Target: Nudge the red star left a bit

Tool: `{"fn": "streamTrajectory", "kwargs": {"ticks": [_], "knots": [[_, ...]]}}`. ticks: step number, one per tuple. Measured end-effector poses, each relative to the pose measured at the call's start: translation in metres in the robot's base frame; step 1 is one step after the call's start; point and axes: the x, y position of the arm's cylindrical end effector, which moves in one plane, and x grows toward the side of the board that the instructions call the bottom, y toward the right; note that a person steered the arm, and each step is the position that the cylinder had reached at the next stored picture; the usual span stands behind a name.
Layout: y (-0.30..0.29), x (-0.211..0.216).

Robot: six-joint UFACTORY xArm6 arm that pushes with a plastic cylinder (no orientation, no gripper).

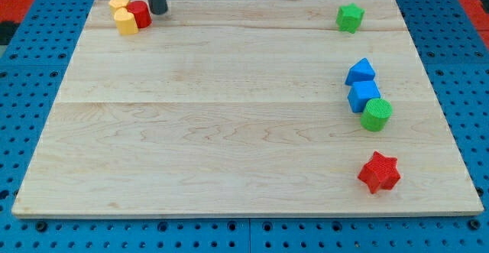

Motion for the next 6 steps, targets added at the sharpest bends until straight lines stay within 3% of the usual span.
{"fn": "streamTrajectory", "kwargs": {"ticks": [1, 4, 6], "knots": [[0.087, 0.055], [0.185, 0.257], [0.34, 0.271]]}}
